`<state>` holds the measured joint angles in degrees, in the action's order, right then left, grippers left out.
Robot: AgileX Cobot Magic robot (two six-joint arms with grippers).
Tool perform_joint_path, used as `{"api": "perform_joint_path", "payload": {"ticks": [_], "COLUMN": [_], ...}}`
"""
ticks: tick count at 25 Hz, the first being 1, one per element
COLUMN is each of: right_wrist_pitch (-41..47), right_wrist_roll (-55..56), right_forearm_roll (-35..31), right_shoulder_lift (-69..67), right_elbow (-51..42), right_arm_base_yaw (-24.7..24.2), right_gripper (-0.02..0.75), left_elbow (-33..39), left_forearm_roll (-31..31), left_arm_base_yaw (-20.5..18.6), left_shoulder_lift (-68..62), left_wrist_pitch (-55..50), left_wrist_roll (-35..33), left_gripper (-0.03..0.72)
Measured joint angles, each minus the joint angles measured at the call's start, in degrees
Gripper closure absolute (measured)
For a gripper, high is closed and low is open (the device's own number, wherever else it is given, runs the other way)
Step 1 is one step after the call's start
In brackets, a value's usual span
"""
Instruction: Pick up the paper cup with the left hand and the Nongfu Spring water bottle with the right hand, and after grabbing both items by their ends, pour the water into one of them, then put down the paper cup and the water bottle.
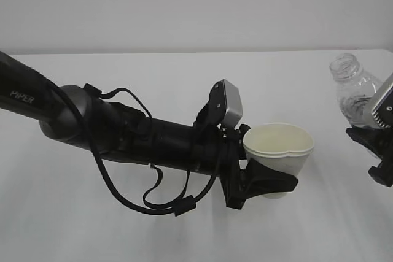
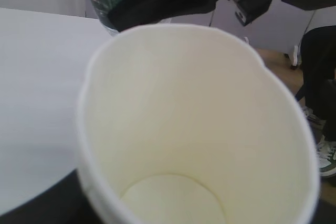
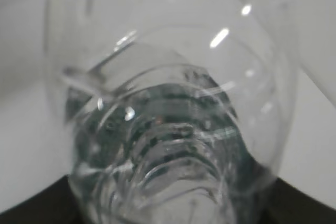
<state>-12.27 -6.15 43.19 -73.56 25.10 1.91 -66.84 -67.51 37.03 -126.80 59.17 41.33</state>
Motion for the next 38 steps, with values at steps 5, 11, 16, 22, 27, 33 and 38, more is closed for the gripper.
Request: {"api": "perform_joint_path", "payload": {"ticks": [5, 11, 16, 22, 27, 33, 38], "right_wrist_pitch": [0.00, 0.00, 0.00, 0.00, 0.00, 1.05, 1.43], "right_wrist_roll": [-4.10, -8.90, -11.35, -14.15, -15.60, -19.46, -22.86], "right_forearm_roll": [0.38, 0.40, 0.49, 0.49, 0.49, 0.49, 0.49], "right_shoulder_lift": [0.00, 0.00, 0.00, 0.00, 0.00, 0.00, 0.00], "right_elbow": [0.00, 0.00, 0.26, 0.38, 0.38, 0.38, 0.38], "right_arm_base_yaw": [0.00, 0.00, 0.00, 0.00, 0.00, 0.00, 0.00], "right_gripper": [0.333, 0.332, 0.332, 0.332, 0.333, 0.332, 0.333], "left_elbow": [0.00, 0.00, 0.00, 0.00, 0.00, 0.00, 0.00], "left_forearm_roll": [1.10, 1.31, 1.31, 1.44, 1.44, 1.44, 1.44], "left_arm_base_yaw": [0.11, 0.11, 0.11, 0.11, 1.29, 2.23, 2.23], "left_shoulder_lift": [0.00, 0.00, 0.00, 0.00, 0.00, 0.00, 0.00], "left_wrist_pitch": [-0.09, -0.09, -0.09, -0.09, -0.09, -0.13, -0.22], "left_wrist_roll": [0.00, 0.13, 0.60, 0.72, 0.72, 0.72, 0.72], "left_gripper": [0.258, 0.258, 0.258, 0.258, 0.258, 0.258, 0.258]}}
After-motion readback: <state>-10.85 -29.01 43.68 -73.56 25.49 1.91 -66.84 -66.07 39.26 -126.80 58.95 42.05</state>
